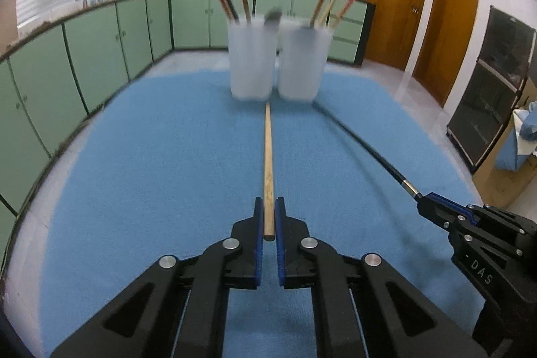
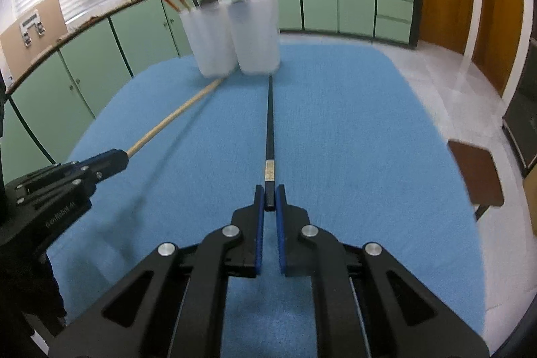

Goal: Organize utensils
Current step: 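Grasp the plain wooden chopstick with the left tool while the right tool lifts the black one, then carry both chopsticks upright into the white cups and open both tools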

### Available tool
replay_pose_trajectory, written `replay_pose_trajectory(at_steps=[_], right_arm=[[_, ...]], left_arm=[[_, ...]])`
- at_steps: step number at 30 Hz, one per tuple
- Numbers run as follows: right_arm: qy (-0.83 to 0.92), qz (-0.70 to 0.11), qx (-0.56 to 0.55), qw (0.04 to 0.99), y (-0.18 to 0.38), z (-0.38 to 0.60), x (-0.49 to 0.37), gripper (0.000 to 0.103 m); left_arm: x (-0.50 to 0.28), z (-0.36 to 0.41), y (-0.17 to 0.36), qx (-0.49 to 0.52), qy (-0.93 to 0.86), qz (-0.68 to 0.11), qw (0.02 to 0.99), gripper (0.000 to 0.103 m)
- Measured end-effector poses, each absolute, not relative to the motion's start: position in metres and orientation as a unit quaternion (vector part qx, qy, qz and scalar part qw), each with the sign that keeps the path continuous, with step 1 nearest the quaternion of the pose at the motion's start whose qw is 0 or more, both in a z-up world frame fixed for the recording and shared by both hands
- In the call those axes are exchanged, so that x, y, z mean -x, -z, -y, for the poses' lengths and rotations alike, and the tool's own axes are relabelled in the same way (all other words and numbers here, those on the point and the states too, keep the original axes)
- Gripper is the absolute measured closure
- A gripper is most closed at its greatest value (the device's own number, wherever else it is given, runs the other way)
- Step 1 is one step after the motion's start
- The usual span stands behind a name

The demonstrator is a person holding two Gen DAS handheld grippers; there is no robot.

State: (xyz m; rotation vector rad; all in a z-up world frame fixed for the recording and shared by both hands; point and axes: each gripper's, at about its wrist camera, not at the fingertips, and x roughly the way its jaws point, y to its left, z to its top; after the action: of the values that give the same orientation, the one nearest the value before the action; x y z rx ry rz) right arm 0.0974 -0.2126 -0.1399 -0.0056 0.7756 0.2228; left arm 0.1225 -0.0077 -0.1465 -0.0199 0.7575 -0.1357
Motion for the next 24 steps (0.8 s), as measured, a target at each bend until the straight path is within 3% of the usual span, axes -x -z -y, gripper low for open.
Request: replay_pose_trajectory(at_steps=[12, 24], right_arm=[[-0.145, -0.292, 0.01, 0.945, 0.043, 0.219, -0.107, 0.097], [-0.17, -0.222, -0.008, 0.96, -0.036, 0.22, -0.148, 0.097]], left_arm=[[-0.118, -0.007, 0.047, 0.018, 0.083, -0.256, 0.963, 0.097], [-0.151, -0.003, -0.009, 0.028, 0.107, -0.193, 0.975, 0.097]])
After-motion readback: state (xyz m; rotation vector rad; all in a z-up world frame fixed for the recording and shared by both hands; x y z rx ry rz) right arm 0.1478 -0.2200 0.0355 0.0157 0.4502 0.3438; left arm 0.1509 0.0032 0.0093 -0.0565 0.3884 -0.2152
